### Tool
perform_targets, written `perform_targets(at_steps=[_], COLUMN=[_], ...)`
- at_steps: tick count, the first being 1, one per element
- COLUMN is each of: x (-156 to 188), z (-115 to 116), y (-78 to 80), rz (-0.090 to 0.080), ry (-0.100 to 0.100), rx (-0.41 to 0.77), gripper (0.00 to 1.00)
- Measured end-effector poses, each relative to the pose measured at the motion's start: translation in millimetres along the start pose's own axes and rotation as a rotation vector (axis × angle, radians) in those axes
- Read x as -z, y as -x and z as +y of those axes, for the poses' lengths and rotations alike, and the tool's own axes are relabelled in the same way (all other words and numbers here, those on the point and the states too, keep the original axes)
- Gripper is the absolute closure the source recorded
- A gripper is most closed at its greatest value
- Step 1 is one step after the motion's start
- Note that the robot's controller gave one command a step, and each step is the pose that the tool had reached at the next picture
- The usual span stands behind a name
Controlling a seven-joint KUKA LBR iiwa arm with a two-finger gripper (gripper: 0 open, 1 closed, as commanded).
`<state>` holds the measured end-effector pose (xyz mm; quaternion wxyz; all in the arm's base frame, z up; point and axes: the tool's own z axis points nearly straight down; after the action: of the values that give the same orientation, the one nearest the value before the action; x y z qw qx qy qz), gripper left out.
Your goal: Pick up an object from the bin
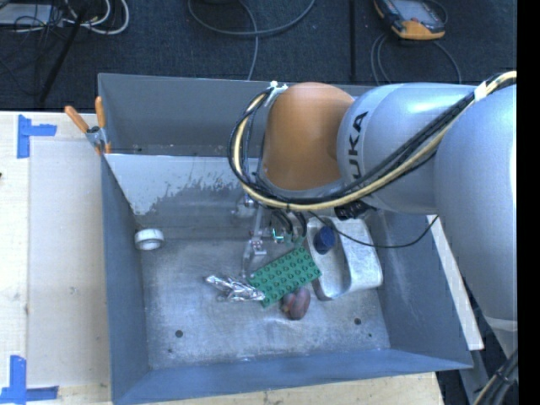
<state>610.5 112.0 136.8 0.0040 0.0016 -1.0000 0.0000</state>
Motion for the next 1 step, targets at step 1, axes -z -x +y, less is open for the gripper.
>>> perform_targets(at_steps=[1], x=[-65.4], z=[-37.3], y=[-36.1], rz=[-0.011], ry=[0.003], rx=[0.084], gripper=[0.0])
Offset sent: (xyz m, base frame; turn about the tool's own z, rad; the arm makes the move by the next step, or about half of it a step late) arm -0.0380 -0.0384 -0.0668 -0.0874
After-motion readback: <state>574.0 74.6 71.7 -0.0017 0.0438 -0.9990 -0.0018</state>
